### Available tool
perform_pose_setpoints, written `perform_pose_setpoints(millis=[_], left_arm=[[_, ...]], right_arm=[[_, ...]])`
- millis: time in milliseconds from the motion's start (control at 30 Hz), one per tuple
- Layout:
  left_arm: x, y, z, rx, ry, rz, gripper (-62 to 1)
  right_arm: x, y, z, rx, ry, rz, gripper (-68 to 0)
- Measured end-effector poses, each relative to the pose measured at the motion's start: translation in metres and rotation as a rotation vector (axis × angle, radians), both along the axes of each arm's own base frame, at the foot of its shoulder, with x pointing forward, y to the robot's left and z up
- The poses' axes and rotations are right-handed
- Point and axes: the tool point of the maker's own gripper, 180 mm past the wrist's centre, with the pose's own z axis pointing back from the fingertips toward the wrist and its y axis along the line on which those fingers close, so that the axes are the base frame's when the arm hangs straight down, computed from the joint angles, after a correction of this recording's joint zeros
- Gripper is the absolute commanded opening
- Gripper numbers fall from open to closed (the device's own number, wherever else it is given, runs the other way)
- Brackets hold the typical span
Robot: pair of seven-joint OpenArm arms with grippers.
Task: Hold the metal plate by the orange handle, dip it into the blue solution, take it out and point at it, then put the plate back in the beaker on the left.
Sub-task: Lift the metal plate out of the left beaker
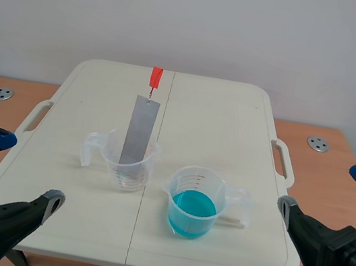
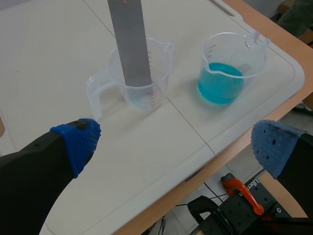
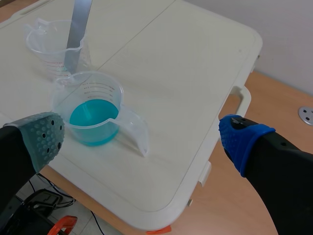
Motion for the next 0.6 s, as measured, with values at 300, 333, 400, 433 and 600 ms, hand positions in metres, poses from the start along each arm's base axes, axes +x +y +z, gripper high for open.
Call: perform_pose_setpoints(millis=[300,333,400,433,600], left_arm=[[0.0008,0.0011,0.0000,0.003,-0.002,0.007,1.4],[0.0007,0.0012,-0.0003,0.007,-0.003,0.005,1.4],[0.0004,0.0015,-0.0012,0.016,-0.003,0.002,1.4],[0.0004,0.0015,-0.0012,0.016,-0.003,0.002,1.4],[0.0005,0.0015,-0.0011,0.016,-0.004,0.002,-0.5]], right_arm=[[0.0006,0.0014,0.0009,0.002,-0.002,0.009,-1.2],[0.0012,0.0018,0.0010,0.000,-0.001,0.012,-1.2],[0.0024,0.0022,0.0021,0.001,-0.005,0.014,-1.2],[0.0029,0.0023,0.0026,0.002,-0.007,0.015,-1.2],[0.0011,0.0091,0.0055,0.039,-0.001,0.047,-1.2]])
